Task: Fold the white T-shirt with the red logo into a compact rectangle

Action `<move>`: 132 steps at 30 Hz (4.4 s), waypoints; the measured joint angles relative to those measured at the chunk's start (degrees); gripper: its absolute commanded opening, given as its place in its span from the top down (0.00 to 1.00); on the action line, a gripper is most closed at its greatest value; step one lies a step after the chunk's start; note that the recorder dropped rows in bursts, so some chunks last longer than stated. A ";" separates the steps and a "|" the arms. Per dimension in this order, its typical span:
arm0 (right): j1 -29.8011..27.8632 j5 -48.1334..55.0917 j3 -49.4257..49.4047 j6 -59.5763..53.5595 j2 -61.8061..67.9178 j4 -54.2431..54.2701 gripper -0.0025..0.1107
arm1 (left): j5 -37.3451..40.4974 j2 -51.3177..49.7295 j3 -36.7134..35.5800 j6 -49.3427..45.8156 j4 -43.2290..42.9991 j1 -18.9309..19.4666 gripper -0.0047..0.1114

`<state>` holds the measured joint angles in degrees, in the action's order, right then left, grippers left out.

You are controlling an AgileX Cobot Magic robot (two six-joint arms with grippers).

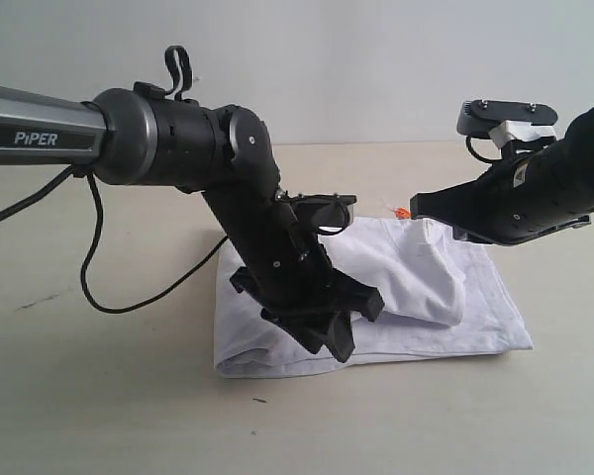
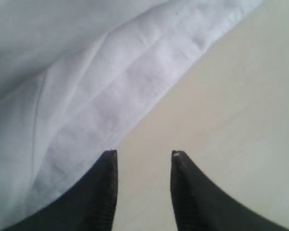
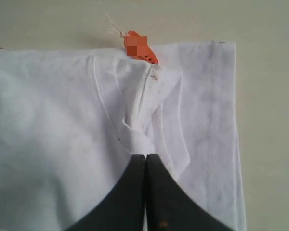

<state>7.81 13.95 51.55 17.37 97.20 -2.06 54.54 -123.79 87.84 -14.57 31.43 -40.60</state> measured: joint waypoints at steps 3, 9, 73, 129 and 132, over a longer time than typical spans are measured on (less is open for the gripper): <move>0.00 0.00 0.00 -0.53 0.00 0.83 0.98 | -0.43 0.00 0.00 0.00 -0.37 0.00 0.96; 0.00 0.11 0.00 -0.76 0.00 3.25 0.98 | -0.92 -1.06 0.00 0.00 -0.60 0.00 0.96; 0.00 -4.77 0.00 -19.72 11.77 21.58 0.98 | -5.62 -3.87 0.00 -0.29 -1.07 0.00 0.96; -5.39 4.29 3.59 -18.09 -4.82 7.72 0.98 | -6.28 -4.47 0.00 9.63 -5.91 0.00 0.96; -5.39 5.97 3.59 -15.54 -5.88 3.34 0.98 | -6.48 -4.47 0.21 10.92 -7.31 0.00 0.96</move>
<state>2.41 19.92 55.14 1.82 91.32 1.27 48.07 -128.26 88.05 -3.65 24.12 -40.60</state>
